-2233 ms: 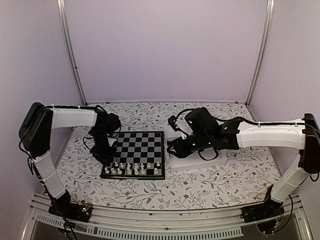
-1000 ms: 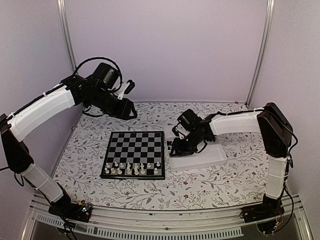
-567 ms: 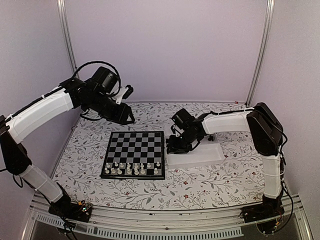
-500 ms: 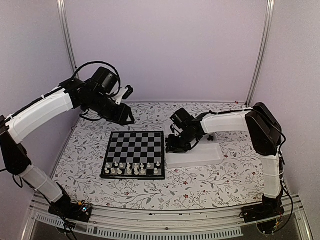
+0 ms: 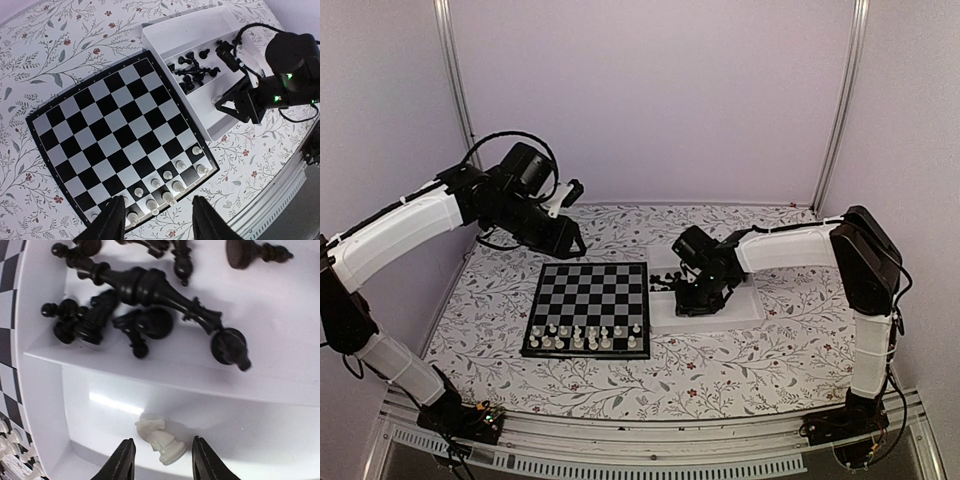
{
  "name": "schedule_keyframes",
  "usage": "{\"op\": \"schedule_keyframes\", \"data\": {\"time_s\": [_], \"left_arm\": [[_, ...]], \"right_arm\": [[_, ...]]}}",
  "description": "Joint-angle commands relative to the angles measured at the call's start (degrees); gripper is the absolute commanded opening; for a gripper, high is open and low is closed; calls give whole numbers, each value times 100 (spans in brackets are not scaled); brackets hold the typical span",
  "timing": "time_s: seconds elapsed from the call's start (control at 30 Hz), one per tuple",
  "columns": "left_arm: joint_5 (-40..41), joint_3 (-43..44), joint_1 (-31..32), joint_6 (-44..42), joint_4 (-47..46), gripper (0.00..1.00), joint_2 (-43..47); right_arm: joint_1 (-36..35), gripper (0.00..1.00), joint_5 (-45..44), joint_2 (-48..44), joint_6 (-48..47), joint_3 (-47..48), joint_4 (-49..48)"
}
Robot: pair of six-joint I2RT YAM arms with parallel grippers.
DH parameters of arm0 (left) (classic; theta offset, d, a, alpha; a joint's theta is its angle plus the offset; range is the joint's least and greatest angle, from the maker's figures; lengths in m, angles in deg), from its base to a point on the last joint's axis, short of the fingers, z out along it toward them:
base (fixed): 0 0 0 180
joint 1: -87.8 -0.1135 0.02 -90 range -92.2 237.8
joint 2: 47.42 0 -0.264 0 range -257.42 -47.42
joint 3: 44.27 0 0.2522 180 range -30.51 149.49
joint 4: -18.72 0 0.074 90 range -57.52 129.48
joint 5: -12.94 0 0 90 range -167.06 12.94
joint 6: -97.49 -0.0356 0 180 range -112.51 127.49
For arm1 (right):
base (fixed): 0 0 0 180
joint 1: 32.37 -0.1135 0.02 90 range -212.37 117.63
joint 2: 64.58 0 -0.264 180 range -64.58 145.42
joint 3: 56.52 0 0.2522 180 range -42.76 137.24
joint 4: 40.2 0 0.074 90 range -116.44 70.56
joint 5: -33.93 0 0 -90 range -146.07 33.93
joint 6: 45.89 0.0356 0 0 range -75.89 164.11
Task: Set up the chess pieces on the board
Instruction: Move the chess piece to the storage box, then pick up the chess piece from the storage box.
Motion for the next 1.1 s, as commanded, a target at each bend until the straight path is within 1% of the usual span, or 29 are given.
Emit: {"op": "schedule_keyframes", "data": {"time_s": [0.0,0.27,0.3,0.47,0.67,0.9,0.97,1.07], "left_arm": [[-129,-183,-4,115,-231,48,150],[-277,-369,-5,137,-373,48,183],[-277,-393,-7,136,-382,48,197],[-362,-502,-4,166,-465,48,203],[-413,-543,-3,222,-522,48,224],[-413,-626,-3,233,-536,48,288],[-422,-656,-3,234,-554,48,306],[-436,-667,-3,243,-551,48,325]], "right_arm": [[-2,41,-523,-280,-167,-228,540],[18,41,-290,-249,-234,-313,417],[20,41,-136,-258,-264,-343,370],[21,41,53,-289,-689,-335,259],[20,40,-23,6,-1242,-90,375],[17,40,24,181,-1476,-44,335],[20,39,39,209,-1546,-45,335],[22,34,112,223,-1624,-68,337]]}}
